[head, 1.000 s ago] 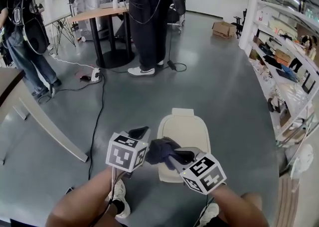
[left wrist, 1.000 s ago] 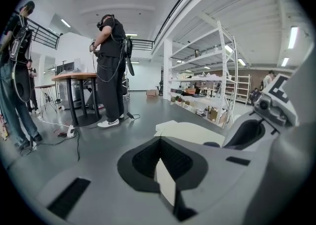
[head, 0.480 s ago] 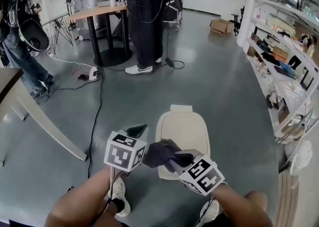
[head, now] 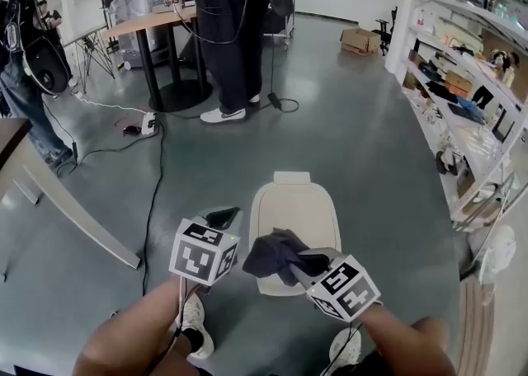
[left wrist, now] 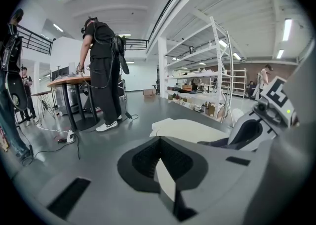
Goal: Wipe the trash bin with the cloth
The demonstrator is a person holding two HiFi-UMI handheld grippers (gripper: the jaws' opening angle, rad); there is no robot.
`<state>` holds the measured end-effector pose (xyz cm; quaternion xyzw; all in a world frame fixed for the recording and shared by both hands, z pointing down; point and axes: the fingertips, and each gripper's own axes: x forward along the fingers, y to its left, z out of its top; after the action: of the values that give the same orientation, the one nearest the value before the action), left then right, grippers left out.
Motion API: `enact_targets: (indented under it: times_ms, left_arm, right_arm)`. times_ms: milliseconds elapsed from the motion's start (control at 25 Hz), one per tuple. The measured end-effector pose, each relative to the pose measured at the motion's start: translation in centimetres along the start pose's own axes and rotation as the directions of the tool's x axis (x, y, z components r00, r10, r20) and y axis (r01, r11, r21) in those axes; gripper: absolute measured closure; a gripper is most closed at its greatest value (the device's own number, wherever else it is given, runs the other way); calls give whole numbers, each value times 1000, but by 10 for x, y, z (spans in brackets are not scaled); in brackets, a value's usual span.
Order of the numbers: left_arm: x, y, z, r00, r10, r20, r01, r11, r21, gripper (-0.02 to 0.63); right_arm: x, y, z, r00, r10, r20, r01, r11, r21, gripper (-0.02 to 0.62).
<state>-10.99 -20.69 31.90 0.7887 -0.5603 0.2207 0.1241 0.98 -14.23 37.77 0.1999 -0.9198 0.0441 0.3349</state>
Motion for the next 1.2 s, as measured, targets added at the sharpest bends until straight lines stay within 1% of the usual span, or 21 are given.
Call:
enact_targets:
  times_ms: [240,680,880,1000,1080,1200]
  left_arm:
    - [5,-16,0,1000,-29,-11,30,999,37,607]
    - [12,-44,8,998,-66,-10,67,996,66,606]
    - [15,-60,11,996,-89,-11,90,992,85,606]
    - [13,-64,17,996,-91,4,90,991,97,606]
    - [10,-62,18,996,-83,13,81,992,101,606]
    - [6,-58,14,997,-71,12,69,993,92,606]
  right_arm:
    - [-14,-11,-11,999,-36,-14,37,999,18,543]
    - [-42,-40,-41,993,-116,-36,118,991,68,543]
    - [-56,-54,-56,985,-165,-59,170,981,92,543]
    - [-66,-62,-63,977,-199,-72,206,973,105,543]
    - [-72,-65,-63,975,-216,-53,221,969,115,543]
    - [-79,-64,-53,972,-235,7,232,965,123,543]
